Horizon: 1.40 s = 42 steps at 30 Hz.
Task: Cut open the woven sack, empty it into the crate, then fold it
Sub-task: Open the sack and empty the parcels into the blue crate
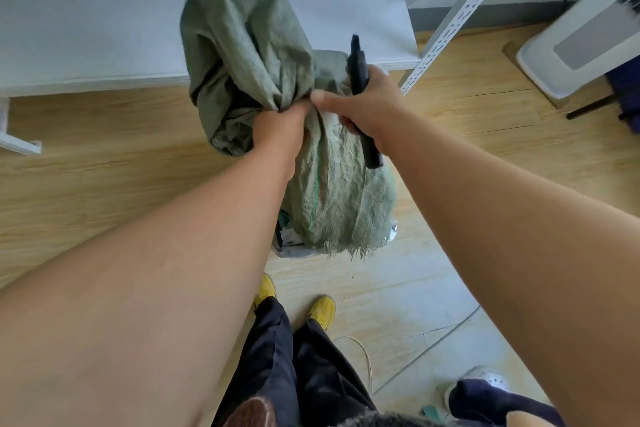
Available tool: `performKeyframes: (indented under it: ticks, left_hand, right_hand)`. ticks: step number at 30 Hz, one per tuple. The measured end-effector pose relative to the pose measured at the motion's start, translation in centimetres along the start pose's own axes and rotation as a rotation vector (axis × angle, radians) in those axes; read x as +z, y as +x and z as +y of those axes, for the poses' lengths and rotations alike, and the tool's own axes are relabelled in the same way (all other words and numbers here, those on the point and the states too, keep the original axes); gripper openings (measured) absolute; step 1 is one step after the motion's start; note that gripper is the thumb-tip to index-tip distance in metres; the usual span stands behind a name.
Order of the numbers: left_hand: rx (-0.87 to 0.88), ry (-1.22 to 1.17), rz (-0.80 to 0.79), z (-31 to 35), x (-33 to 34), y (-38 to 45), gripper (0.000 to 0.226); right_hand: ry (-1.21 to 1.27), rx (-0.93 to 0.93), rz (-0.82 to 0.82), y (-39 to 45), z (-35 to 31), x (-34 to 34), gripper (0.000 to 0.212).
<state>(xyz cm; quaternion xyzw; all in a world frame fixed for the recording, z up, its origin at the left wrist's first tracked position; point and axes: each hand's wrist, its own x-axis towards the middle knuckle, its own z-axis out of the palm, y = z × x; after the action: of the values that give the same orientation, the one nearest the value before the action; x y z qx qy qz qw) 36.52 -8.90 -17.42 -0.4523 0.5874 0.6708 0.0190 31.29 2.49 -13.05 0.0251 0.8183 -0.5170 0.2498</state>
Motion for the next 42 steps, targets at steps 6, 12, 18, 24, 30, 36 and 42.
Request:
performKeyframes:
  ticks: [6, 12, 18, 24, 30, 36, 42]
  left_hand:
    - [-0.122, -0.073, -0.263, 2.3, 0.5, -1.3, 0.056]
    - [0.115, -0.055, -0.366, 3.7, 0.1, -2.3, 0.037]
    - [0.299, 0.02, -0.217, 3.3, -0.2, -2.7, 0.064]
    - [0.363, 0.033, -0.236, 5.6, -1.3, -4.0, 0.077]
    - [0.429, 0.045, -0.276, 8.2, -2.6, -4.8, 0.045]
    - [0.412, 0.079, -0.377, 9.4, -3.2, -6.3, 0.051]
    - [0.41, 0.092, -0.38, 9.7, -4.0, -6.3, 0.054]
  right_hand:
    - [-0.102, 0.097, 0.016, 0.0, 2.7, 1.7, 0.043]
    - [0.166, 0.057, 0.215, 2.3, 0.5, 0.2, 0.019]
    - [0.117, -0.016, 0.276, 2.8, -1.5, 0.2, 0.025]
    - [0.086, -0.137, 0.349, 1.7, -4.8, 0.1, 0.019]
    - [0.121, -0.231, 0.435, 0.4, -7.7, -1.0, 0.021]
    - [0.095, -0.29, 0.477, -0.3, -10.4, -2.0, 0.021]
    - [0.04, -0.298, 0.447, -0.9, -11.3, -2.0, 0.017]
